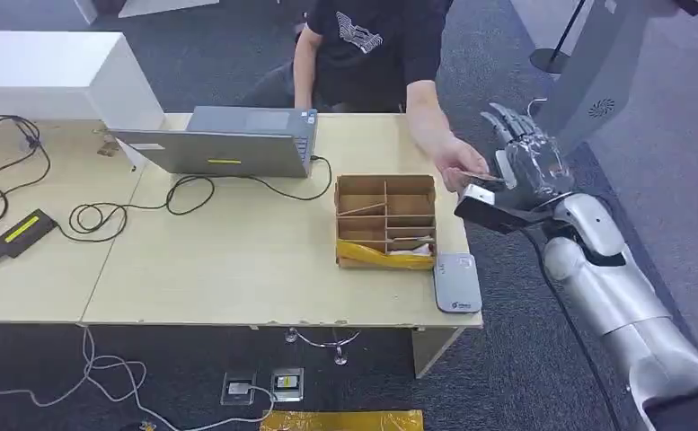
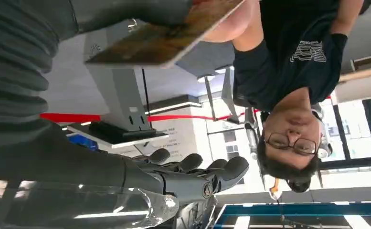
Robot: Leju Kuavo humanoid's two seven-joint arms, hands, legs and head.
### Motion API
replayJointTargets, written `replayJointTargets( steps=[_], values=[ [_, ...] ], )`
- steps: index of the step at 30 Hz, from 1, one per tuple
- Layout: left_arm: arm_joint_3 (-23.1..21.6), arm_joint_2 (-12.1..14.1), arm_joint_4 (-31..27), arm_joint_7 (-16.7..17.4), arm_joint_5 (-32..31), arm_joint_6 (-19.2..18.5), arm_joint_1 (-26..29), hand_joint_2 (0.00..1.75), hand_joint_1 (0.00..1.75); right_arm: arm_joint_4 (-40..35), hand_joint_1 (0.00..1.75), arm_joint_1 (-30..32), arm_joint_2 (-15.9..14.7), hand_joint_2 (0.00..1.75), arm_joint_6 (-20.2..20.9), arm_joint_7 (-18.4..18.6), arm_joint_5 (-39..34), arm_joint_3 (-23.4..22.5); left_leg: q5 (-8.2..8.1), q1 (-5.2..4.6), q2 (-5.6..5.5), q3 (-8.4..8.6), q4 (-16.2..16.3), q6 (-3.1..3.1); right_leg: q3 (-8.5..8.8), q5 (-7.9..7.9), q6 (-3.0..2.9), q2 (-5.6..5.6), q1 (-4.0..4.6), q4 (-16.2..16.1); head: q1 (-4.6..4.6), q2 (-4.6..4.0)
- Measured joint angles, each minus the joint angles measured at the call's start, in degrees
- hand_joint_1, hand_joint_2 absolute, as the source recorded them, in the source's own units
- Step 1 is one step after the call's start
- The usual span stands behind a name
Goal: Pass the card to the sensor for recognition and then transmit it.
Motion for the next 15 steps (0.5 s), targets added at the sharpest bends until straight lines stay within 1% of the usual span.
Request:
replayJointTargets(
  steps=[7, 15],
  values=[
    [-0.09, 0.00, 0.00, 0.00, 0.00, 0.02, 0.06, 0.00, 0.00, 0.44, 1.75, 0.02, 0.20, 1.75, 0.24, 0.15, -0.42, 0.50, 0.00, 0.00, 0.01, 0.01, 0.00, 0.00, -0.01, 0.00, 0.00, 0.01, 0.00, 0.00, 0.00, 0.00],
    [-0.17, 0.00, 0.00, 0.44, 0.00, 0.07, 0.17, 0.00, 0.00, -0.61, 1.75, 0.90, 0.00, 1.75, 1.46, 2.32, 0.02, 0.66, 0.00, 0.00, 0.04, 0.04, 0.00, 0.00, -0.01, 0.00, 0.00, 0.05, 0.00, -0.01, 0.00, 0.00]
  ],
)
